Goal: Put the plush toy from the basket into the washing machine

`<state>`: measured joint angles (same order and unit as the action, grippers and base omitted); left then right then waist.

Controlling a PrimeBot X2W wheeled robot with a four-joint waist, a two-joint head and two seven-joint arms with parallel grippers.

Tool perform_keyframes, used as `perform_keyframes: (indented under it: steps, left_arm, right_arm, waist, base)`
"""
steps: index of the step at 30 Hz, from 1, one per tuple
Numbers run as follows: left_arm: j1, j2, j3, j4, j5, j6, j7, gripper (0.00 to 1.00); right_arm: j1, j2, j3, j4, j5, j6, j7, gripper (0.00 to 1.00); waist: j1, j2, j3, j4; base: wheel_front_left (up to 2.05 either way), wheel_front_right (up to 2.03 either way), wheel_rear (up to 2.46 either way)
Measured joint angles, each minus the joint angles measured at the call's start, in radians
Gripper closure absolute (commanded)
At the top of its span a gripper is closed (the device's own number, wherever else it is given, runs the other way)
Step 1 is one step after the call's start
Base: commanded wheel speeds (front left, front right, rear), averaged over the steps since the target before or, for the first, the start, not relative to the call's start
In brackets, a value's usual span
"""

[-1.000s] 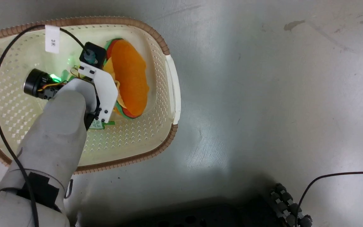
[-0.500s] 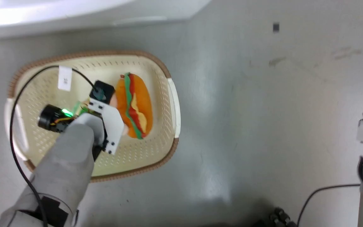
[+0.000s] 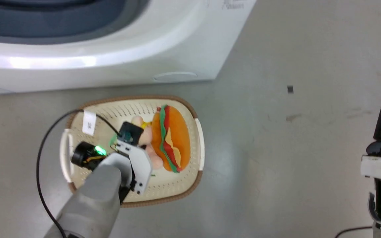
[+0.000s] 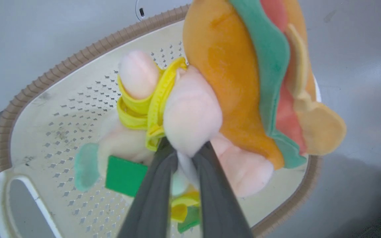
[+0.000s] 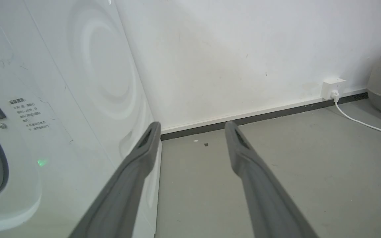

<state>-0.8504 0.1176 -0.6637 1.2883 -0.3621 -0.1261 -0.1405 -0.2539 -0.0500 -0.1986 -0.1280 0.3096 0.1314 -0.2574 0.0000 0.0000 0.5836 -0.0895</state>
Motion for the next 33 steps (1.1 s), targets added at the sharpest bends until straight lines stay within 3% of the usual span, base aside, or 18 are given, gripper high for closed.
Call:
perform_keyframes:
  steps: [11,17,24,33]
  left_arm:
    - [0.11,-0.016,0.02,-0.07,-0.041,0.005,-0.108,1.0]
    - [0.173,0.003,0.078,-0.248,-0.055,0.058,-0.115,1.0]
    - [0.274,0.065,0.156,-0.469,-0.033,0.13,-0.116,1.0]
    - [0.317,0.109,0.265,-0.634,-0.008,0.186,-0.116,1.0]
  right_arm:
    - [0.097,0.0,-0.018,0.039,-0.048,0.0,0.0,0.0]
    - [0.147,0.0,-0.023,0.052,-0.057,0.0,0.0,0.0]
    - [0.185,0.0,-0.024,0.058,-0.062,0.0,0.0,0.0]
    - [0.194,0.0,-0.037,0.06,-0.061,0.0,0.0,0.0]
  waist:
    - [-0.0001,0.0,-0.192,0.069]
    - [-0.0001,0.0,-0.277,0.102]
    - [-0.0002,0.0,-0.347,0.126]
    - [-0.0001,0.0,-0.341,0.125]
  base:
    - [0.0,0.0,0.0]
    - [0.0,0.0,0.0]
    - [0.0,0.0,0.0]
    - [0.0,0.0,0.0]
